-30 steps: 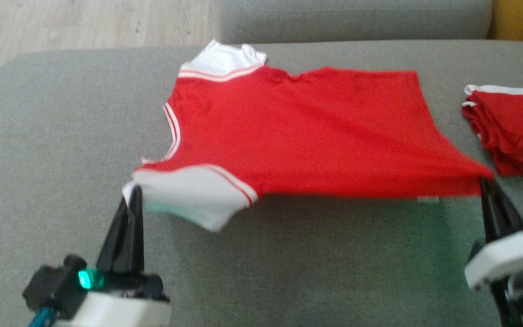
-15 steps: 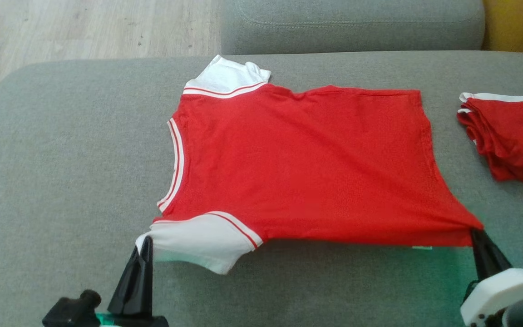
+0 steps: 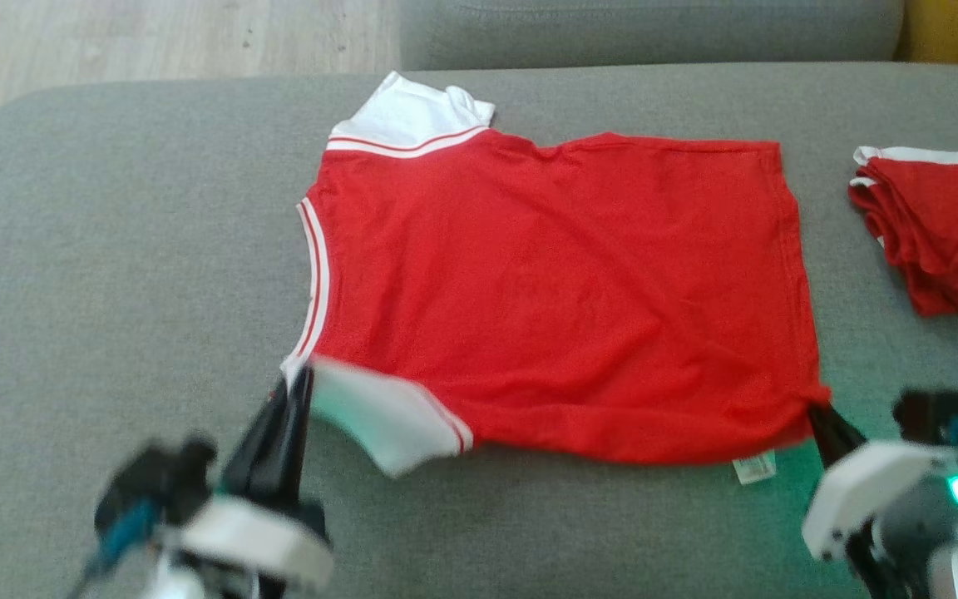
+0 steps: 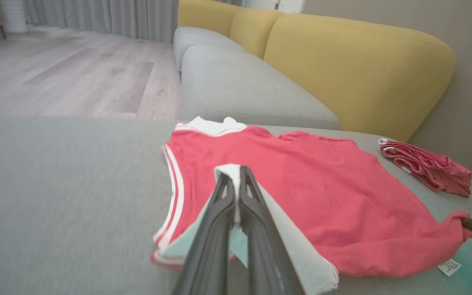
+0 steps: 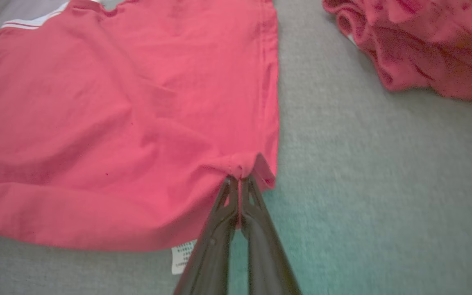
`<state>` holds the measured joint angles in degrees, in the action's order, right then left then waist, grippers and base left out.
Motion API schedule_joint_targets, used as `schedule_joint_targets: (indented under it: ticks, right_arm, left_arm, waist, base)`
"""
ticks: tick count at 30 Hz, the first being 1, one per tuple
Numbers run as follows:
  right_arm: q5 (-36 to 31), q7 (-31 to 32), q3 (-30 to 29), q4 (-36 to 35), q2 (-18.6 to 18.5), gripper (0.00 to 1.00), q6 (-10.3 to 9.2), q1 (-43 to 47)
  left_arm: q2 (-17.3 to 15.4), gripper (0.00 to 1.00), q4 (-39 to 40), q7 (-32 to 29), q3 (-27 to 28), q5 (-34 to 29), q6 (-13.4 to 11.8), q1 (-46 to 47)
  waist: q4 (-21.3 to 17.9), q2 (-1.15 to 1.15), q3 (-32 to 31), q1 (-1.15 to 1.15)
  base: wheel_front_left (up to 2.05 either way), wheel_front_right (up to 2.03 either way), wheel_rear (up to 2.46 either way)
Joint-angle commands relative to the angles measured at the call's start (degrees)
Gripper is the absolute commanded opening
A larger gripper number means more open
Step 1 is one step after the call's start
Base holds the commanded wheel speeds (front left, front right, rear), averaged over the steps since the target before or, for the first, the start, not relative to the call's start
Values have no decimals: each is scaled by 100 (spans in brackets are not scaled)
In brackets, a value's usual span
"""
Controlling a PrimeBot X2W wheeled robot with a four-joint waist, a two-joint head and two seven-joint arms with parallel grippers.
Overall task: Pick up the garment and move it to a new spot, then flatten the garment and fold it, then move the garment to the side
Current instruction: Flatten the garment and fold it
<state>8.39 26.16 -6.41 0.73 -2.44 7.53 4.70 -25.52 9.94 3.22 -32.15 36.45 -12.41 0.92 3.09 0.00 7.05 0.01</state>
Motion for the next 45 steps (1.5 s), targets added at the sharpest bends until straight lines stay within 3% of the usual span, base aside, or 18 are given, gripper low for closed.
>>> schedule_joint_targets:
  ticks: [1,9,14,28,29,30,31,32,38,45]
  right_arm:
    - [-29,121,182,-183,-110,0,-4,-413]
    - [24,647,308,249,-362,0,-4,-1514]
    - [-7,792,260,875,-376,0,-4,-2215]
    - [-243,304,133,2037,-194,0,-4,-3169]
    - [-257,239,107,2082,-180,20,-4,-3202]
    - [-269,173,94,2119,-165,55,-4,-3232]
    - [-279,88,77,2140,-151,100,-4,-3258]
    - [-287,8,46,2158,-138,100,-4,-3283]
    - [-281,-373,-70,2076,-91,100,-4,-3332]
    - [-178,-955,-107,1398,-65,100,-4,-2925]
  left_arm:
    - [-160,0,71,-110,173,-66,100,596]
    - [-91,0,-1031,-1000,-35,-63,812,2450]
    - [86,0,-2002,-1228,-153,-104,1131,3312]
    - [460,0,-3569,-731,-145,-192,1318,4127]
    - [474,0,-3623,-716,-151,-191,1322,4140]
    - [488,0,-3671,-694,-148,-190,1314,4155]
    - [506,47,-3702,-648,-143,-190,1312,4171]
    - [526,100,-3723,-587,-131,-190,1299,4184]
    - [559,100,-3726,-330,-54,-170,1255,4211]
    - [404,100,-3257,-116,179,18,1097,3858]
  waist:
    - [-28,0,45,-1]
    - [-120,0,185,-1]
    - [-228,0,305,-1]
    - [-332,0,506,-1]
    - [-333,0,510,-1]
    - [-334,0,513,-1]
    - [-334,0,518,-1]
    - [-333,0,523,-1]
    - [-332,0,521,-1]
    - [-310,0,406,-1]
  base:
    - [0,0,0]
    - [0,0,0]
    - [0,0,0]
    - [0,0,0]
    - [0,0,0]
    - [0,0,0]
    - [0,0,0]
    - [0,0,0]
    - [0,0,0]
    - [0,0,0]
